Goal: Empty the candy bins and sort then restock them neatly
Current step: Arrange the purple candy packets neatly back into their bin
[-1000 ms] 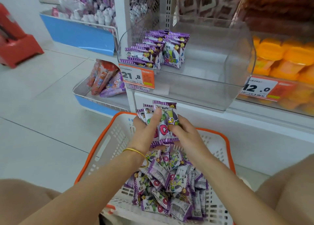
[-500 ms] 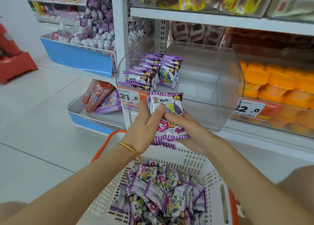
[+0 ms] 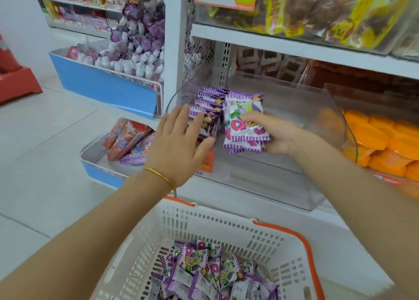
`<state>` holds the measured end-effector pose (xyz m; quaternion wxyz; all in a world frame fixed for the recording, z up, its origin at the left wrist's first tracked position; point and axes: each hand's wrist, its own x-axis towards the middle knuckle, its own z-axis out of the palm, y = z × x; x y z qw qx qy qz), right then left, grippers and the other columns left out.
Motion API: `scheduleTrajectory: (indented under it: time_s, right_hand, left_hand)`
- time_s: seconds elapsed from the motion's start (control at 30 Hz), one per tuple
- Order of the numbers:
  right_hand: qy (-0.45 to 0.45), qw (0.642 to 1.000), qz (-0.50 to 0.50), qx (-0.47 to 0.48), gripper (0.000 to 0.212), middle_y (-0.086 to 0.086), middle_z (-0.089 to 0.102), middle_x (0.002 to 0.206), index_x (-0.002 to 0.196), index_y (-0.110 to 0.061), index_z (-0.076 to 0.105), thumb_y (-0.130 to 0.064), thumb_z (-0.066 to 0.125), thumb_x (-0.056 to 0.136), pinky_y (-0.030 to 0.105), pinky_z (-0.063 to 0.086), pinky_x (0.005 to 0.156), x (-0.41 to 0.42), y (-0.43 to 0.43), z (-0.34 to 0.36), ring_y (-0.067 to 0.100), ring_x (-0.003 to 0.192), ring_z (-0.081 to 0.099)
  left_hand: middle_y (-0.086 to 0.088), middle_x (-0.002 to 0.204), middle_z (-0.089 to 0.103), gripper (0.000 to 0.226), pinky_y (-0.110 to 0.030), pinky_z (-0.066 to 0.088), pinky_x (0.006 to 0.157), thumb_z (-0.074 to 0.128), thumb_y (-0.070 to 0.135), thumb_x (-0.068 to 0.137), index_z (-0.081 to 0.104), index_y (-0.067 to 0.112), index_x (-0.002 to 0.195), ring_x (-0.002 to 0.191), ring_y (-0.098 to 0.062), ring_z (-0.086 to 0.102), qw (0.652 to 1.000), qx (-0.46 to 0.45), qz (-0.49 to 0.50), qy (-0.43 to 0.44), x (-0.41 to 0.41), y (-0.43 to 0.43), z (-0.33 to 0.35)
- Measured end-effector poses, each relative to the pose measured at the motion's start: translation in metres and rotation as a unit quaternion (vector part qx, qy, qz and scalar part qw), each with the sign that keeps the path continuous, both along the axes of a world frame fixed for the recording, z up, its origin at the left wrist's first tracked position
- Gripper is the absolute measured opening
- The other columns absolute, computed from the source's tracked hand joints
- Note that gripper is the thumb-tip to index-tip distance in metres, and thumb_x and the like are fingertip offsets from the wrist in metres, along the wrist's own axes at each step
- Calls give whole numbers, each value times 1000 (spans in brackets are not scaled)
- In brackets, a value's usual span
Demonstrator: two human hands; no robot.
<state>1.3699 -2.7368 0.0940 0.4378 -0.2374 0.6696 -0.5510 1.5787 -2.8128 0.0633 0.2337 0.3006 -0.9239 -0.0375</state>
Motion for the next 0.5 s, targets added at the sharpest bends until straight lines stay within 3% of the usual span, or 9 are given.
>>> scheduleTrajectory:
  time_s: [0.07, 0.13, 0.2, 0.33, 0.43, 0.5]
  right_hand:
    - [-1, 1000, -1, 31, 69, 12, 64, 119, 132, -15, 42, -21, 78, 74, 49, 54, 88, -7, -16, -17, 29, 101, 67]
    - [42, 998, -24, 31, 72, 9, 57, 126, 130, -16, 36, -22, 80, 73, 47, 52, 91, -13, -26, -28, 28, 107, 62]
    - [141, 989, -45, 19, 76, 3, 54, 124, 132, -16, 31, -22, 80, 74, 36, 47, 90, -14, -30, -35, 21, 108, 56]
    - [290, 956, -40, 5, 76, 2, 50, 117, 129, -8, 28, -23, 79, 76, 26, 44, 86, -6, -24, -50, 15, 104, 52]
    - [396, 912, -30, 103, 88, 2, 51, 124, 132, -14, 30, -45, 82, 67, 33, 44, 92, -11, -26, -54, 24, 114, 53]
    - [399, 906, -38, 140, 93, 5, 48, 132, 135, -17, 29, -51, 80, 66, 38, 43, 98, -13, -28, -54, 28, 119, 50]
  left_hand:
    - [-18, 153, 27, 76, -43, 0, 117, 11, 59, 89, 38, 16, 145, 144, -33, 18, 999, -28, 1, -19, -3, -1, -10]
    - [-21, 148, 36, 73, -49, 10, 115, 13, 57, 94, 45, 13, 141, 140, -37, 30, 999, -48, 6, -22, -8, 0, -16]
    - [-22, 146, 39, 73, -50, 14, 113, 9, 56, 96, 47, 12, 139, 137, -38, 34, 999, -50, 8, -14, -11, -1, -19]
    - [-21, 147, 38, 74, -41, 6, 114, 8, 57, 96, 48, 11, 139, 138, -37, 33, 998, -55, 3, 7, -12, -2, -19]
    - [-19, 149, 34, 74, -38, 1, 114, 7, 58, 96, 45, 13, 141, 140, -35, 28, 999, -46, -5, 8, -10, -2, -19]
    - [-18, 151, 32, 75, -37, -1, 114, 6, 59, 96, 43, 14, 142, 142, -34, 26, 999, -43, -9, 12, -9, -2, -18]
